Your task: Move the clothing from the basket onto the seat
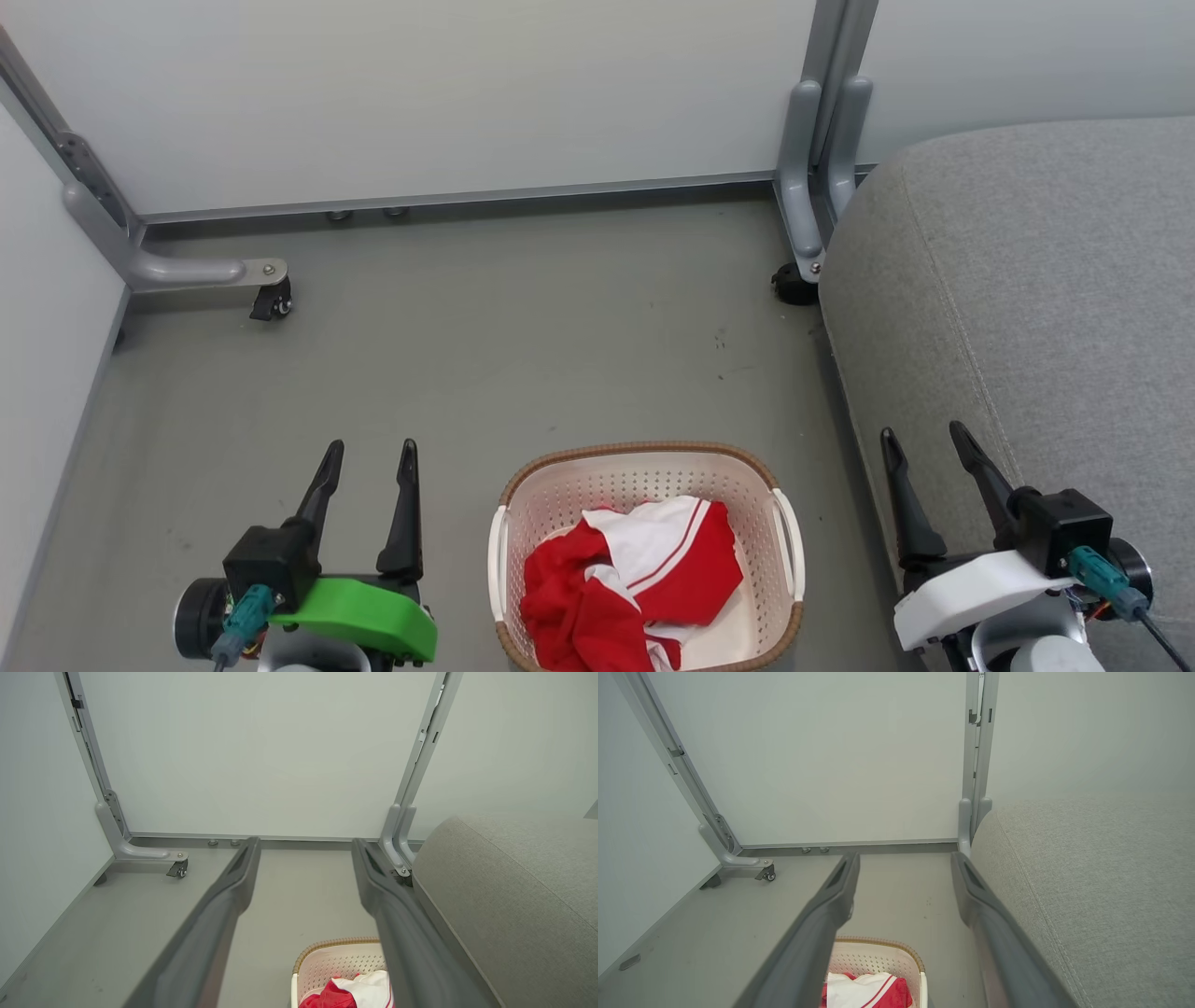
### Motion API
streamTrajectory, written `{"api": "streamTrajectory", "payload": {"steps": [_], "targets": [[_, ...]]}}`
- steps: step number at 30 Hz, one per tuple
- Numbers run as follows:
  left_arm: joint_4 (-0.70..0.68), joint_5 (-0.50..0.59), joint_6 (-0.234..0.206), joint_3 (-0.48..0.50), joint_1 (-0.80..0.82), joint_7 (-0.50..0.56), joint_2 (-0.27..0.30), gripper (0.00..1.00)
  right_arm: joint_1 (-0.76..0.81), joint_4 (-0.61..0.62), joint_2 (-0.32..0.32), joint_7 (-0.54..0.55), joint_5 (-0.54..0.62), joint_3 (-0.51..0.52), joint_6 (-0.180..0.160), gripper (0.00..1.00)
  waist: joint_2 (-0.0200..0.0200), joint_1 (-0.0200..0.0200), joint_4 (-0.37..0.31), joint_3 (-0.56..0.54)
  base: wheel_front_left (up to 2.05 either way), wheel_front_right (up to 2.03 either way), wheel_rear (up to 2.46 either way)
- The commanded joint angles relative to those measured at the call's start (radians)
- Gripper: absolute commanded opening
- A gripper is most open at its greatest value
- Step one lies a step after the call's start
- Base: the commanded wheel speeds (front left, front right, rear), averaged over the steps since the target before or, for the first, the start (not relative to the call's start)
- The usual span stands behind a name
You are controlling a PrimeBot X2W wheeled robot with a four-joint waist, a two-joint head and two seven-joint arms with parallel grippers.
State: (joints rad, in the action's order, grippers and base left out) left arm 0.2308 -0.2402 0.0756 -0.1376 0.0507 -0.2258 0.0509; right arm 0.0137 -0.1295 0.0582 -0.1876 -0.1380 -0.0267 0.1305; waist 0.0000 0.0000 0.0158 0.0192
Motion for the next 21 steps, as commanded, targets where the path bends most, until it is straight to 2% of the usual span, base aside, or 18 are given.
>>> {"api": "streamTrajectory", "payload": {"steps": [1, 21], "targets": [[-0.002, 0.022, 0.004, -0.004, -0.01, -0.008, 0.002, 1.0, 0.006, 0.008, 0.002, -0.01, 0.022, 0.002, 0.0, 1.0, 0.0, 0.0, 0.0, 0.001, 0.0, 0.0, 0.0], [0.017, 0.1, -0.004, -0.007, -0.024, -0.04, 0.0, 1.0, 0.021, 0.017, -0.006, -0.035, 0.12, 0.007, 0.0, 1.0, 0.0, 0.0, 0.002, 0.0, 0.0, 0.0, 0.0]]}}
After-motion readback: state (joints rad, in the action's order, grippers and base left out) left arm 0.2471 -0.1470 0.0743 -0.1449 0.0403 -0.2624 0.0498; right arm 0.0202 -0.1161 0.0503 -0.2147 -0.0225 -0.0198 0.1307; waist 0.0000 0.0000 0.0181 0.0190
